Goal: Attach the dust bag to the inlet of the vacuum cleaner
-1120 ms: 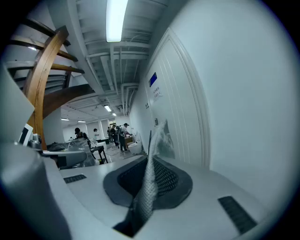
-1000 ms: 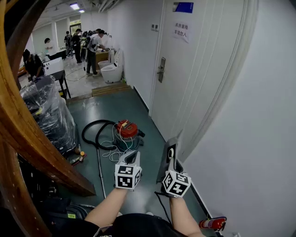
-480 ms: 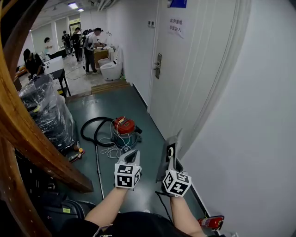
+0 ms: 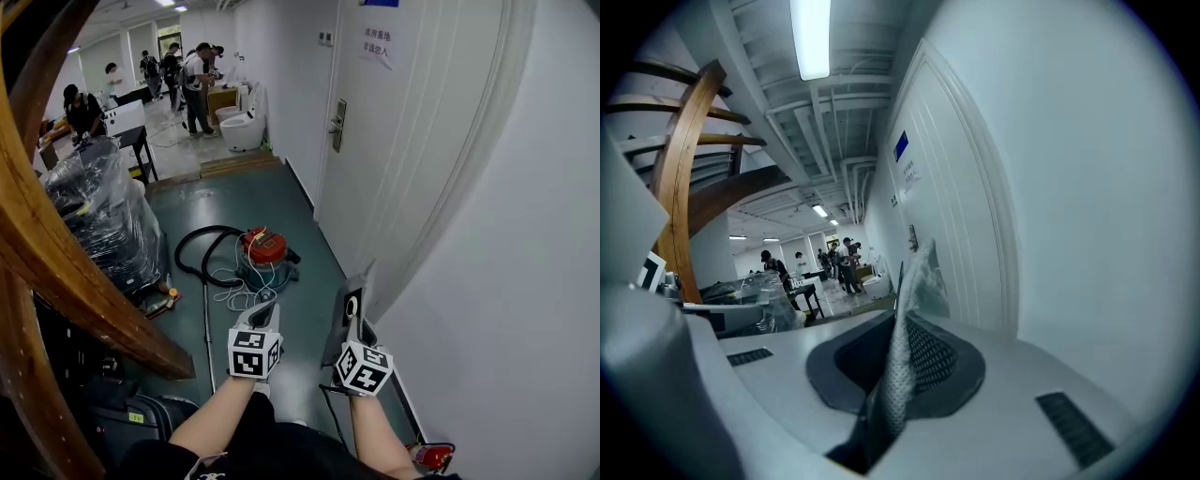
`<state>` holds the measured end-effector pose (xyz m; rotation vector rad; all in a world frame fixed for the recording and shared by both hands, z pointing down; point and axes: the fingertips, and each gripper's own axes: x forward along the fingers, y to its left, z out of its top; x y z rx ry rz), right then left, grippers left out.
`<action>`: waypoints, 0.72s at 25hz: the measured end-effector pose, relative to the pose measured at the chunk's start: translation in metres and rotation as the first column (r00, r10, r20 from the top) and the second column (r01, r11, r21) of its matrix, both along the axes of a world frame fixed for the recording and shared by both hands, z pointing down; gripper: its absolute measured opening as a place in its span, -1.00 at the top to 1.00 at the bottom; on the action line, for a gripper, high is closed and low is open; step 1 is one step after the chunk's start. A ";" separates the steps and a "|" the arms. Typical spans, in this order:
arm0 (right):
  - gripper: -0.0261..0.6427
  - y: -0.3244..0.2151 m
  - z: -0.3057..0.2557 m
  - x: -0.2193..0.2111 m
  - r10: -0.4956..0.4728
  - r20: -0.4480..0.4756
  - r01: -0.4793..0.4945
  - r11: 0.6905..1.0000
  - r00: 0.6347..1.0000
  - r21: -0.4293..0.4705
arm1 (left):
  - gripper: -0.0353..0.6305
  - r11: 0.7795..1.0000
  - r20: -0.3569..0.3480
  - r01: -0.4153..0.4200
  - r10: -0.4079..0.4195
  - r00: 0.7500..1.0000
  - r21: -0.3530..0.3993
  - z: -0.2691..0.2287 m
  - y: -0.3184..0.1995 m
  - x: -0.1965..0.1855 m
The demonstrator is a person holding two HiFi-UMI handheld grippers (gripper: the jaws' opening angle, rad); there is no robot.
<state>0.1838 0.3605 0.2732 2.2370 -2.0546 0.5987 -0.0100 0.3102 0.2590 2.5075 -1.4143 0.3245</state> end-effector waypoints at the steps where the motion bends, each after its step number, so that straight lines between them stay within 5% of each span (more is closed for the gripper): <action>1: 0.86 -0.006 0.002 -0.002 -0.002 -0.002 0.002 1.000 1.000 -0.004 | 0.90 1.000 -0.003 0.006 -0.006 1.000 -0.003 0.003 -0.007 -0.004; 18: 0.86 -0.198 0.025 -0.022 0.061 -0.064 -0.066 0.995 0.996 -0.071 | 0.90 0.998 -0.067 0.002 -0.006 0.998 -0.059 0.042 -0.227 -0.048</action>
